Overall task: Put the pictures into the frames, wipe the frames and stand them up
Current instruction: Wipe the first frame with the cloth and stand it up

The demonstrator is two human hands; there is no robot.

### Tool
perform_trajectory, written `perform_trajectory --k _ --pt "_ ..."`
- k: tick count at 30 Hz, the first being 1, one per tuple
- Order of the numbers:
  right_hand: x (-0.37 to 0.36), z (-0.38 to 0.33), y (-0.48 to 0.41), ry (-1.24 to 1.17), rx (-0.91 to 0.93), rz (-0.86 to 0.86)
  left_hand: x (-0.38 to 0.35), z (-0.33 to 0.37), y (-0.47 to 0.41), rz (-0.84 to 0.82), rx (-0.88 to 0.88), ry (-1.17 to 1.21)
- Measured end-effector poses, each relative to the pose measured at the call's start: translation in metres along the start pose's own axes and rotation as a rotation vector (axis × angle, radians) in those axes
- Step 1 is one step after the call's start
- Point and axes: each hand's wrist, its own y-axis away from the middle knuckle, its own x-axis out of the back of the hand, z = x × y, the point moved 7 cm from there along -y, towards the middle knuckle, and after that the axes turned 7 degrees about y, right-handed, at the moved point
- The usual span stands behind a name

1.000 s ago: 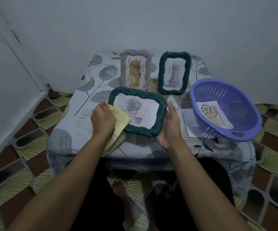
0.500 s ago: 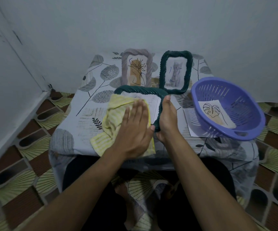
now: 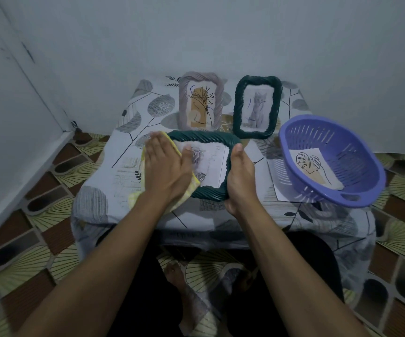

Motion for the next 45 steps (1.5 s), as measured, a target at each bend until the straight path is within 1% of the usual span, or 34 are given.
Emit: perform_trajectory --k 2,5,6,7,8,10,12,15,16,18,20,22,23,26,28,30,31,33,36,38,39,41,43,45 --pt "-0.001 0.001 -0.002 0.021 0.006 0.019 -0.017 0.017 0.016 -0.088 -0.152 -0.057" --pt "0.009 0.003 -0.006 0.066 0.021 0.060 -0.033 0.035 0.043 -0.224 -0.491 -0.098" --pt "0.011 0.004 -0.007 0.047 0.014 0.051 -0.033 0.033 0.046 -0.236 -0.569 -0.127" --pt "0.013 0.003 -0.006 0.027 0.006 0.036 -0.030 0.027 0.043 -0.213 -0.603 -0.175" --pt "0.014 0.003 -0.005 0.012 -0.001 0.025 -0.025 0.020 0.036 -0.159 -0.591 -0.229" --pt "0.014 0.000 -0.002 -0.009 0.001 -0.004 -0.010 0.004 0.018 -0.022 -0.465 -0.265" --pt "0.013 -0.004 -0.002 -0.017 0.010 -0.035 0.007 -0.006 0.002 0.064 -0.290 -0.125" --pt "0.009 -0.008 0.000 0.007 0.026 -0.053 0.023 -0.009 -0.016 0.123 -0.099 0.209" --pt "0.007 -0.009 0.001 0.015 0.032 -0.051 0.028 -0.006 -0.019 0.156 -0.056 0.257" --pt "0.004 -0.011 0.001 0.013 0.040 -0.057 0.034 0.002 -0.021 0.218 -0.023 0.233" --pt "0.001 -0.014 0.000 0.022 0.062 -0.071 0.032 0.017 -0.016 0.231 -0.103 0.131" --pt "-0.003 -0.016 0.000 0.075 0.091 -0.084 0.021 0.034 -0.005 0.195 -0.264 0.003" --pt "-0.005 -0.015 0.001 0.101 0.105 -0.088 0.013 0.044 0.002 0.163 -0.351 -0.019" --pt "-0.006 -0.011 0.001 0.133 0.118 -0.074 -0.004 0.067 0.025 0.048 -0.603 0.048" --pt "-0.003 -0.006 0.000 0.137 0.100 -0.070 -0.008 0.067 0.029 -0.010 -0.713 0.045" --pt "0.001 -0.004 0.000 0.137 0.086 -0.059 -0.006 0.056 0.020 0.002 -0.725 -0.028" --pt "0.001 -0.004 0.001 0.132 0.080 -0.062 -0.003 0.049 0.013 0.030 -0.681 -0.062" --pt "0.002 -0.006 0.003 0.125 0.078 -0.065 0.007 0.035 -0.003 0.104 -0.531 -0.075" --pt "0.003 -0.012 0.002 0.078 0.094 -0.067 0.019 0.021 -0.013 0.236 -0.280 -0.009" --pt "0.002 -0.015 0.002 0.079 0.102 -0.067 0.019 0.025 -0.011 0.262 -0.222 0.023" --pt "0.001 -0.015 0.002 0.080 0.098 -0.066 0.015 0.031 -0.008 0.246 -0.239 0.033" --pt "-0.002 -0.013 0.002 0.084 0.091 -0.050 0.001 0.047 0.003 0.140 -0.335 0.030" --pt "-0.002 -0.011 0.000 0.091 0.091 -0.023 -0.018 0.060 0.017 -0.010 -0.468 -0.006" --pt "0.003 -0.009 -0.003 0.074 0.077 -0.001 -0.033 0.064 0.034 -0.122 -0.628 -0.084"
